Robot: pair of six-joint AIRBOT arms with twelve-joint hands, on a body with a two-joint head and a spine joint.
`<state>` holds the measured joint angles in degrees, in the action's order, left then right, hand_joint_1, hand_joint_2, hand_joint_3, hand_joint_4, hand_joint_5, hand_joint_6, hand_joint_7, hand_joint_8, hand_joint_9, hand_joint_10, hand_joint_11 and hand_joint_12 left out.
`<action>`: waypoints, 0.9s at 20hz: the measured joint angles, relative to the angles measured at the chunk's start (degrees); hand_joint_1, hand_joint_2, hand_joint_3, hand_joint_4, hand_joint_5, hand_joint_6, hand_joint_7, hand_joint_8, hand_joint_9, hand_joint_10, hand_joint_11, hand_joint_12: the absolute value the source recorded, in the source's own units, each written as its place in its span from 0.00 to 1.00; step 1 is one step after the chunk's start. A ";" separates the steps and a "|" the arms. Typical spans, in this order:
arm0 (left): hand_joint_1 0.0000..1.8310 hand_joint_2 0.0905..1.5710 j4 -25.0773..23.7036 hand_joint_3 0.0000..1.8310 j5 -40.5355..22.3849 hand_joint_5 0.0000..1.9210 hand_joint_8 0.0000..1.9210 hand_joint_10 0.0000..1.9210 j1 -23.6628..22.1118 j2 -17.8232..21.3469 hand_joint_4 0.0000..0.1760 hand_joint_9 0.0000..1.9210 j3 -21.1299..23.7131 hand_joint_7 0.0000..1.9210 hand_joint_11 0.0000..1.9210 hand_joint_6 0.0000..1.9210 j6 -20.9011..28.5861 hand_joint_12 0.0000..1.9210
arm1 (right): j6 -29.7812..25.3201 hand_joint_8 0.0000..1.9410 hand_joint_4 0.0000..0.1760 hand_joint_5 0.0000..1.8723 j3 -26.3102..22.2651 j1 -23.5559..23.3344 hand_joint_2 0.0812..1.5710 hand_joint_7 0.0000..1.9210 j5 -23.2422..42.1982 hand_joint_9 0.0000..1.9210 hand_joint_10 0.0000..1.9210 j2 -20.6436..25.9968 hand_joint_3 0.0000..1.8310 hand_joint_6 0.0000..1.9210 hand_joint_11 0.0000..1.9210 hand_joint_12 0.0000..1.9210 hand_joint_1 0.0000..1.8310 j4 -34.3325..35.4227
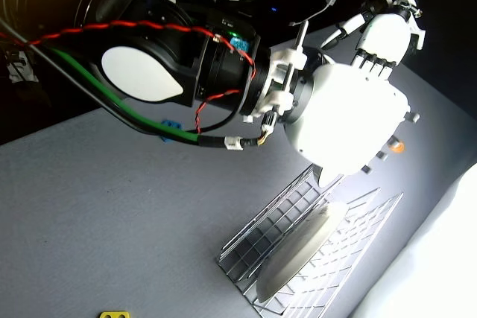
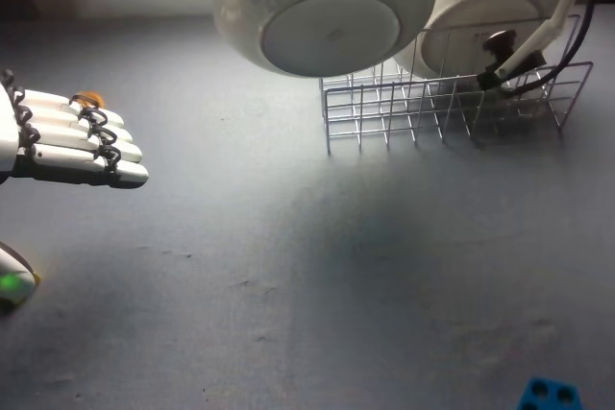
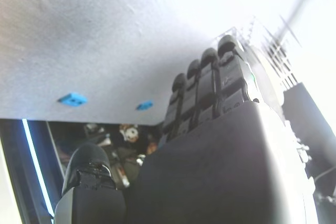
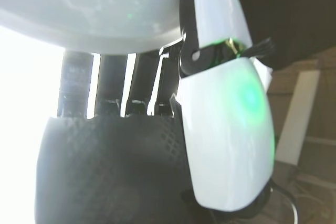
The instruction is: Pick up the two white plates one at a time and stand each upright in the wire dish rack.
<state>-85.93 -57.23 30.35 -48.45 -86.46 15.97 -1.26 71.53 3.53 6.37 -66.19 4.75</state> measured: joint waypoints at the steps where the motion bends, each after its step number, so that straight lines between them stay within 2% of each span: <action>1: 0.00 0.66 0.02 0.00 0.00 0.00 0.00 0.00 0.00 0.00 0.00 0.00 0.00 0.00 0.00 0.00 0.00 0.00 | -0.22 0.21 0.00 0.60 0.33 0.28 0.63 0.67 -0.07 0.60 0.44 0.00 0.00 0.36 0.50 0.51 0.77 0.00; 4: 0.00 0.66 0.00 0.00 -0.02 0.01 0.00 0.00 0.00 0.00 0.00 0.00 0.04 0.01 0.00 0.00 0.00 0.00 | -0.83 0.22 0.00 0.59 0.76 1.22 0.63 0.66 0.04 0.60 0.44 0.02 0.00 0.37 0.51 0.53 0.77 -0.02; 6: 0.00 0.66 0.00 0.00 0.00 0.00 0.00 0.00 0.00 0.00 0.00 0.00 0.04 0.00 0.00 0.00 0.00 0.00 | -1.22 0.21 0.00 0.59 0.76 2.14 0.63 0.66 -0.13 0.61 0.43 0.02 0.00 0.38 0.52 0.48 0.77 -0.02; 12: 0.00 0.66 0.00 0.00 0.00 0.00 0.00 0.00 0.24 0.00 0.00 0.00 0.04 0.01 0.00 0.00 0.00 0.00 | -1.64 0.20 0.00 0.60 2.45 3.85 0.62 0.67 0.07 0.60 0.43 0.44 0.00 0.36 0.51 0.50 0.77 0.00; 13: 0.00 0.66 -0.04 0.00 0.00 0.01 0.00 0.00 0.24 0.00 0.00 0.00 0.07 0.01 0.00 0.00 0.02 0.00 | -1.66 0.17 0.00 0.59 2.71 4.24 0.63 0.68 -0.02 0.60 0.42 0.50 0.00 0.39 0.52 0.48 0.77 0.00; 15: 0.00 0.66 0.04 0.00 0.02 0.01 0.00 0.00 0.24 0.00 0.00 0.00 0.17 0.01 0.00 0.00 0.02 0.00 | -1.64 0.19 0.00 0.58 2.78 4.66 0.63 0.67 -0.59 0.59 0.44 0.48 0.00 0.40 0.51 0.49 0.77 -0.09; 18: 0.00 0.66 0.00 0.00 0.04 0.01 0.00 0.00 0.24 0.00 0.00 0.00 0.17 0.01 0.00 0.00 0.02 0.00 | -1.68 0.17 0.00 0.59 3.39 5.01 0.63 0.68 -0.35 0.59 0.44 0.42 0.00 0.39 0.52 0.49 0.77 -0.13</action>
<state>-85.93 -57.19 30.59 -48.45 -86.28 15.99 -2.94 74.91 8.54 6.02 -65.78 4.62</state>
